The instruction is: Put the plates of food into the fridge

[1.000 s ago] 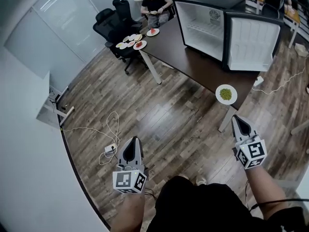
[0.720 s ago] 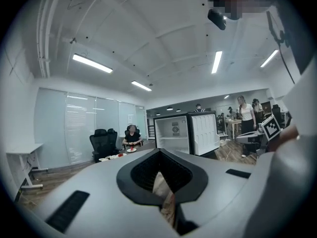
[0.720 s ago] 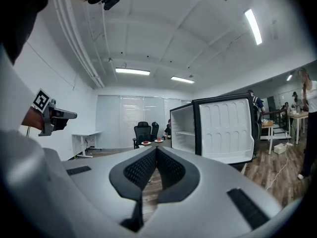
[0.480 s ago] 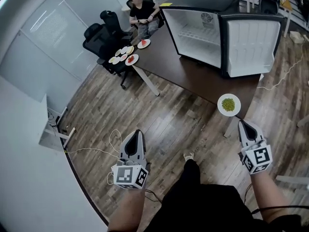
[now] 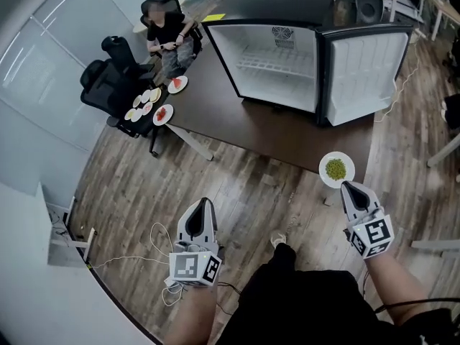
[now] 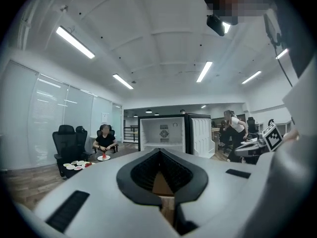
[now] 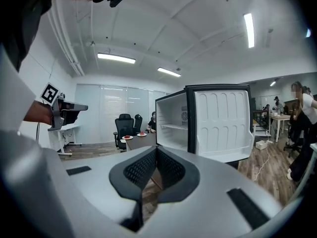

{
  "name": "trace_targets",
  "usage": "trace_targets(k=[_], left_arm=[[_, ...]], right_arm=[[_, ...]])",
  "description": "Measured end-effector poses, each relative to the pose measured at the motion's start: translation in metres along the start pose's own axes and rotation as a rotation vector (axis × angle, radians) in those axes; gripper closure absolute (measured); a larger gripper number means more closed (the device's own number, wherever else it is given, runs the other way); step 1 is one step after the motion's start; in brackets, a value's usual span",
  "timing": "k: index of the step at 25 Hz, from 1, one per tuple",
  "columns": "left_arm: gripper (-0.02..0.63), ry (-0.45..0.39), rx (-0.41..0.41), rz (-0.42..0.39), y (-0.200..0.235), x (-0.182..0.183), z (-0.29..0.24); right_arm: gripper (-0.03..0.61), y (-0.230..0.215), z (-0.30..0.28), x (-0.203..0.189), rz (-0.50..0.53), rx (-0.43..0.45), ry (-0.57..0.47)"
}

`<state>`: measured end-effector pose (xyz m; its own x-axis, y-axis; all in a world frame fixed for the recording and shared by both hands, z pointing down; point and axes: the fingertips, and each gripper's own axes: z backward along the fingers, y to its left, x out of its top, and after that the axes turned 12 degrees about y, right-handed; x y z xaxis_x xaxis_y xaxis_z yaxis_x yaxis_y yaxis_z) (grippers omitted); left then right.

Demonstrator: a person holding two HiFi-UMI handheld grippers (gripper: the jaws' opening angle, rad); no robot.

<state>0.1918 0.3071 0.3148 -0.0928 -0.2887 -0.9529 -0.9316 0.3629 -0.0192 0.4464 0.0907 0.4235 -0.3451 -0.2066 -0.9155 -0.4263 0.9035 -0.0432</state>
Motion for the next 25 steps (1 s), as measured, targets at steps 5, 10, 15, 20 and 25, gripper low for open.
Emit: trace_targets(k=[5,10,15,20,25], left_arm=[[0.607,0.009,-0.051,-0.018,0.046,0.01,-0.046],[0.607,0.008,-0.158,-0.03,0.06,0.011,-0.095],[0.607,0.004,-0.26,-0.005,0.06,0.018,-0.142],[0.607,-0.01,-0.369,-0.089,0.032,0.031,-0.181],[0.607,-0.031,-0.435,-0.195,0.003,0.05,-0.199]], right_arm=[[0.574,0.019,-0.044,-0.015,-0.086,0.051,0.042],[0.574,0.023,-0.065,-0.043,-0.031,0.003,0.123],[0.574,-0.003,-0.069,-0.057,-0.164,-0.145,0.132],[0.574,-0.028,-0.063,-0.087,-0.312,-0.231,0.126],[0.571,-0.047,-0.059,-0.131,-0.597,-0.25,0.062]])
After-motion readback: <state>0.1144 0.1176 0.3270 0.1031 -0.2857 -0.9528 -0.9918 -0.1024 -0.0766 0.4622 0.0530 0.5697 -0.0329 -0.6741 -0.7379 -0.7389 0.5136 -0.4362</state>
